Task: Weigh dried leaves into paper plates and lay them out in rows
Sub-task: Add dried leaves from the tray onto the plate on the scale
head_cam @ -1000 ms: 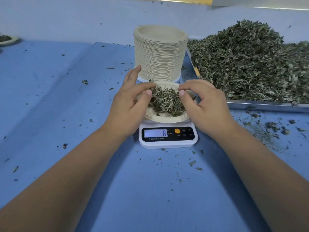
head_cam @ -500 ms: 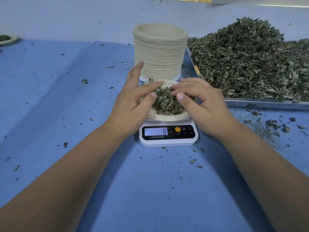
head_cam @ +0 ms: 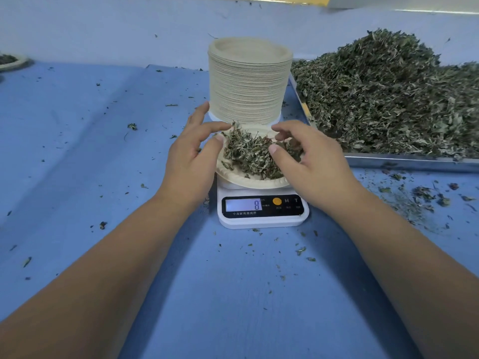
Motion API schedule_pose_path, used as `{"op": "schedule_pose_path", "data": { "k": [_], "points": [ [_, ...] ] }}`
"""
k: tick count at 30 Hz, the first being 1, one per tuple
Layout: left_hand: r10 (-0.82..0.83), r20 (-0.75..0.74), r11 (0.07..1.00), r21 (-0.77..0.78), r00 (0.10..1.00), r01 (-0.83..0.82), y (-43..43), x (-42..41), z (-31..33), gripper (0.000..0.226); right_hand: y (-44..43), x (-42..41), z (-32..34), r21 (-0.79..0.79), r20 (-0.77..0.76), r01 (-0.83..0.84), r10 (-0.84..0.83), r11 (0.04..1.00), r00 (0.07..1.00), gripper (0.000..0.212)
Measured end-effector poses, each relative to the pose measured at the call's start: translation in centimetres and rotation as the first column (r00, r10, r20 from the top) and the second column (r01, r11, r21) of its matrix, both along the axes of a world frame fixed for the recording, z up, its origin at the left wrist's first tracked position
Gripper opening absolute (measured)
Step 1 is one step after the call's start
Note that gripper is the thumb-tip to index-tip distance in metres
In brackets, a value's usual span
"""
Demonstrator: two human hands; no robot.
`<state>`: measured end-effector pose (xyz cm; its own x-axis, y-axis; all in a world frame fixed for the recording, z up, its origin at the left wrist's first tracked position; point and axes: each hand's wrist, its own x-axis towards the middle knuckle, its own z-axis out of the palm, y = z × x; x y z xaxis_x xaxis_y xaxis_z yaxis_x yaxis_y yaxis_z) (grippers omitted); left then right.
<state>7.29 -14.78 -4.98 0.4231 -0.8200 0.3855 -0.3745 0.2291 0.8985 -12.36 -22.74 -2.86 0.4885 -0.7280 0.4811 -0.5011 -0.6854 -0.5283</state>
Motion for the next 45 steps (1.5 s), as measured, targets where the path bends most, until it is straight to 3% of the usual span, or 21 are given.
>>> {"op": "schedule_pose_path", "data": {
  "k": [4,9,14,22,28,32,36,40,43,45],
  "points": [
    [0.032,-0.085,0.997,0.068,0.996,-0.026,-0.5,0.5,-0.2,0.036,-0.1,0.7,0.6,-0.062,-0.212,0.014,-0.027,0.998,0.977,0.042],
    [0.027,-0.058,0.997,0.079,0.998,-0.022,-0.3,0.2,0.0,0.023,-0.7,1.7,1.9,-0.096,-0.333,0.032,-0.063,0.995,0.941,0.028],
    [-0.013,-0.008,0.998,0.068,1.000,0.014,-0.7,0.4,-0.1,0.027,-1.5,2.5,2.8,-0.044,-0.270,-0.014,0.002,0.999,0.963,0.016],
    [-0.026,0.071,0.997,0.070,0.997,0.021,-0.8,0.4,-0.2,0.030,-1.8,3.0,3.9,-0.141,-0.129,-0.015,-0.003,0.990,0.992,0.016],
    [0.003,0.082,0.999,0.042,0.997,-0.007,-1.0,0.3,-0.3,0.037,-2.4,2.8,4.9,0.006,0.166,0.017,-0.018,1.000,0.986,0.011],
    [0.066,0.131,0.998,0.001,0.989,-0.066,-1.2,0.1,-0.4,0.033,-1.5,3.1,3.8,0.030,0.223,-0.012,0.005,0.999,0.975,0.009],
    [-0.036,0.173,0.998,0.060,0.984,0.026,-1.2,-0.2,-0.3,0.042,-2.3,2.0,4.1,0.007,0.314,0.052,-0.052,0.999,0.948,0.012],
    [-0.067,0.257,0.996,0.081,0.964,0.047,-0.9,-0.4,0.1,0.044,-5.1,-1.3,4.2,-0.237,0.144,0.300,-0.272,0.924,0.951,0.020],
    [-0.033,0.333,0.999,0.034,0.942,0.023,-0.6,-0.6,0.2,0.041,-6.4,-3.3,2.5,-0.207,-0.111,0.362,-0.389,0.909,0.915,0.023],
    [-0.012,0.350,1.000,-0.004,0.937,0.014,-0.6,-0.6,0.1,0.040,-6.0,-3.7,1.4,-0.147,-0.214,0.338,-0.363,0.930,0.907,0.028]
  ]
}}
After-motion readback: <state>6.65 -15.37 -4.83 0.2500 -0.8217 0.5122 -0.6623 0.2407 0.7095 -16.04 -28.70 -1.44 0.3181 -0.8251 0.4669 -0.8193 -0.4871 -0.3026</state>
